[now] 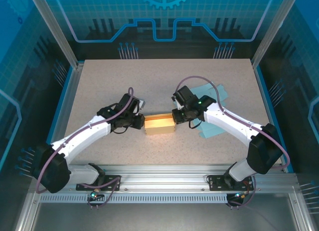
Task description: Fold the paper box
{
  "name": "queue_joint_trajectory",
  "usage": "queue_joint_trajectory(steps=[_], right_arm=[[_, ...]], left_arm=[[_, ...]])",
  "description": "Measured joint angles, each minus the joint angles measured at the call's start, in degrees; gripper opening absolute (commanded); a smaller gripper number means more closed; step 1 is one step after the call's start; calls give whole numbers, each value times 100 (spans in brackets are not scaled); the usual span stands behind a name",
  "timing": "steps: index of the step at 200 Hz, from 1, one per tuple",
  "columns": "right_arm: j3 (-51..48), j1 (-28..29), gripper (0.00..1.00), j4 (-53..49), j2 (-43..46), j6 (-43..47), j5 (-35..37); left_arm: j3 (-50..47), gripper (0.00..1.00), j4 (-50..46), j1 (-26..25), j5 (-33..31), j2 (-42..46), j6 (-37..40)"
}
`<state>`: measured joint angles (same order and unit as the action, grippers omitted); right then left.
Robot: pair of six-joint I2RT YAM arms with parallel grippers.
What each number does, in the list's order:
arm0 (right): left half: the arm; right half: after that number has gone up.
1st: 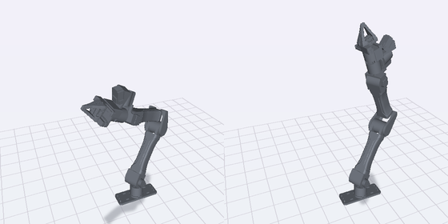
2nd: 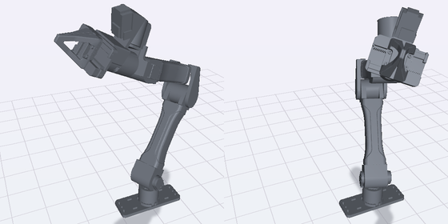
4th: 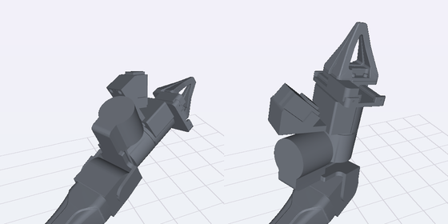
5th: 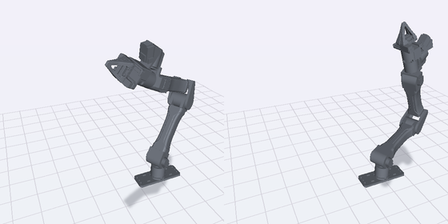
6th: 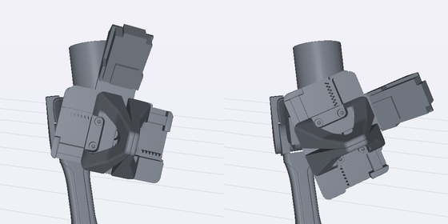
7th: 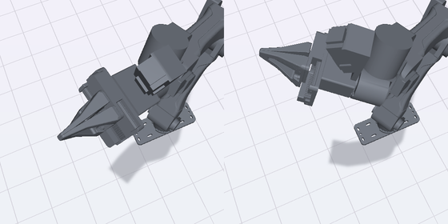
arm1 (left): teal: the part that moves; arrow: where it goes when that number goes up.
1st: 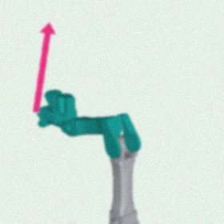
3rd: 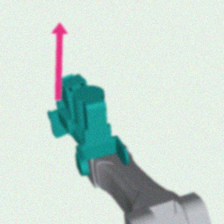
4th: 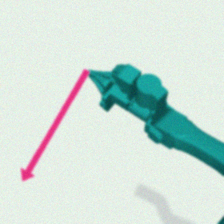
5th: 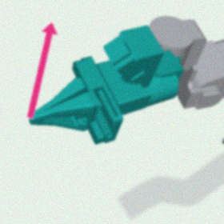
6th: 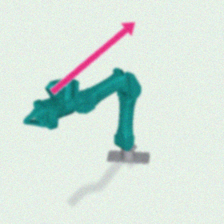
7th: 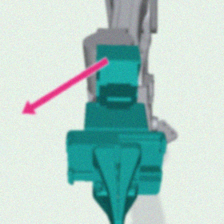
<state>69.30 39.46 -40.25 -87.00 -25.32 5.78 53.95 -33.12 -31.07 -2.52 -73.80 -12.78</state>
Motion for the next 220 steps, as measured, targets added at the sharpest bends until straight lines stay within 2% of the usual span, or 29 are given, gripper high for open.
queue_joint_trajectory(steps=[90,164,220], right_arm=[[0,111,13,4,-20,-92,-164],[0,111,11,35,-57,-236,-216],[-15,111,9,118,-79,-323,-238]], left_arm=[[76,14,26,-22,433,-2,-339],[70,4,39,-22,450,-11,-531],[22,1,87,-20,448,-11,-533]])
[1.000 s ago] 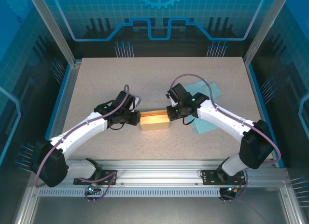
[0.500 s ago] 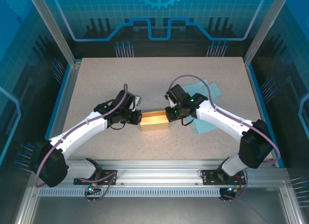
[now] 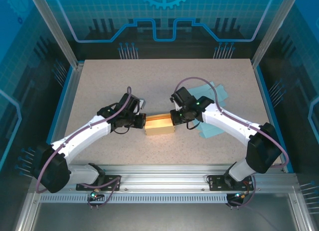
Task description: Fold the paper box
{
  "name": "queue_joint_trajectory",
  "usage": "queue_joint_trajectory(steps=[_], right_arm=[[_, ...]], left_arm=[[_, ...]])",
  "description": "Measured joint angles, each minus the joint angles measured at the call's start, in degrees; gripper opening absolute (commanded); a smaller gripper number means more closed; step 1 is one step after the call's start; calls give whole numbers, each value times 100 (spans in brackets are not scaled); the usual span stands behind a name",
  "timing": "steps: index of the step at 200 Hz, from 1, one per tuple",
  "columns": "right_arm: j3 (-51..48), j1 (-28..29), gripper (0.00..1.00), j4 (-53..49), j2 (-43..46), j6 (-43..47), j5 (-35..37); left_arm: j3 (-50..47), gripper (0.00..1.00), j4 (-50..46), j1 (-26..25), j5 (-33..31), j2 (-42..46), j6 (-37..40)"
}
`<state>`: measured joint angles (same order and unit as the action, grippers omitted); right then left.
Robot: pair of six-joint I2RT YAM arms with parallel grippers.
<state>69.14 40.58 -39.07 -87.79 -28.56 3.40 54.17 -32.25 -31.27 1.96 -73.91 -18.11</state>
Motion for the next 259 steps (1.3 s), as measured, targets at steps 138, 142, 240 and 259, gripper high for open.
queue_joint_trajectory(steps=[138,142,240,259], right_arm=[[-87,0,7,170,0,-166,-83],[-87,0,7,173,0,-168,-87],[-13,-2,7,267,-144,-260,-302],[-13,-2,6,302,-149,-304,-334]], left_arm=[[-2,0,48,-20,-24,-37,-66],[-2,0,48,-22,-24,-39,-70],[-35,0,81,-42,-142,-42,-114],[-35,0,81,-42,-192,-42,-114]])
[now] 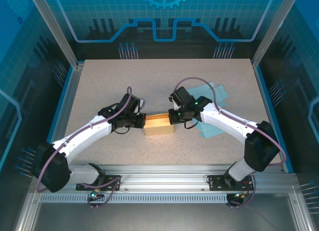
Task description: Fold the paper box
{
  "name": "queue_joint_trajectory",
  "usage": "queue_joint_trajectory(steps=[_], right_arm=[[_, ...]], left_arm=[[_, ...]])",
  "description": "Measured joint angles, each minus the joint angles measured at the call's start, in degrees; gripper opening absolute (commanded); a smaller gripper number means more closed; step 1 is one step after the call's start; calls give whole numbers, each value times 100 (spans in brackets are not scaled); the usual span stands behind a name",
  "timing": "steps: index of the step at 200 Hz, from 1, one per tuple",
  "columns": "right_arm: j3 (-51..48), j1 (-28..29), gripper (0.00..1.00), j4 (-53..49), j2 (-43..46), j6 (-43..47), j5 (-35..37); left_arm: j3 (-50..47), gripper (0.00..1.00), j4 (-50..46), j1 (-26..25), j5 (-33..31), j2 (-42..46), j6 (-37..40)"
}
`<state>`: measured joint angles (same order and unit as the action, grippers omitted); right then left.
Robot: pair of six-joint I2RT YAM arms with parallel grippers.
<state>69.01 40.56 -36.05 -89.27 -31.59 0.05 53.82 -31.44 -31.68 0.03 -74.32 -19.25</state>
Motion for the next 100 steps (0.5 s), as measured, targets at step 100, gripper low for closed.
queue_joint_trajectory(steps=[100], right_arm=[[267,46,21,-514,-37,118,372]], left_arm=[[0,0,31,-92,-26,0,2]])
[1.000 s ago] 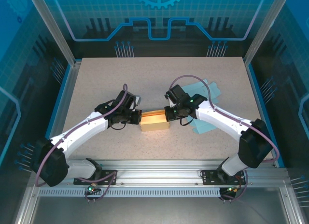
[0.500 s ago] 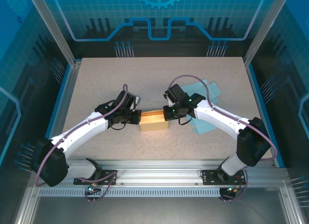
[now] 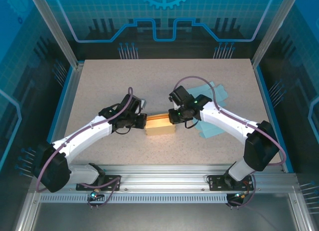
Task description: Fold the paper box
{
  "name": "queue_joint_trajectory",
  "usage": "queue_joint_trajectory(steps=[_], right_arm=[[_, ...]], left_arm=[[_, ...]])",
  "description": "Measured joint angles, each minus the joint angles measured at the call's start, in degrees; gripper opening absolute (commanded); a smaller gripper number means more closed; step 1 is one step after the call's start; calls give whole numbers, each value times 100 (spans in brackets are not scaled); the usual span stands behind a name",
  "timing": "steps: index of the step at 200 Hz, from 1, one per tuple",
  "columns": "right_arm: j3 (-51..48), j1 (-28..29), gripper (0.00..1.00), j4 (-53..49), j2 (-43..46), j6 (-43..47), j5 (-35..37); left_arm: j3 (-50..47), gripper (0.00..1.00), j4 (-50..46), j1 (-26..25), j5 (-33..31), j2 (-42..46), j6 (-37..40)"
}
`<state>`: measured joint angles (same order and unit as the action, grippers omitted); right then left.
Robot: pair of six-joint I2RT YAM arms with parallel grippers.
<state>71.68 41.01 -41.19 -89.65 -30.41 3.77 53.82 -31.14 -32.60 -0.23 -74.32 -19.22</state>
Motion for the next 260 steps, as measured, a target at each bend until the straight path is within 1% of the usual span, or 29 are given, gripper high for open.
queue_joint_trajectory(steps=[46,88,139,172,214,236,260], right_arm=[[2,46,27,-205,2,37,354],[0,63,27,-293,4,39,542],[-2,63,32,-304,4,37,616],[-101,68,32,-400,55,42,682],[-197,68,29,-481,103,46,756],[-205,68,24,-474,103,74,763],[-205,68,14,-455,103,109,719]], left_arm=[[0,0,13,-31,52,0,2],[0,0,15,-59,72,0,2],[0,0,15,-59,72,0,2],[0,0,13,-59,70,0,2],[0,0,13,-59,70,0,2],[0,0,13,-59,70,0,2],[0,0,13,-59,70,0,2]])
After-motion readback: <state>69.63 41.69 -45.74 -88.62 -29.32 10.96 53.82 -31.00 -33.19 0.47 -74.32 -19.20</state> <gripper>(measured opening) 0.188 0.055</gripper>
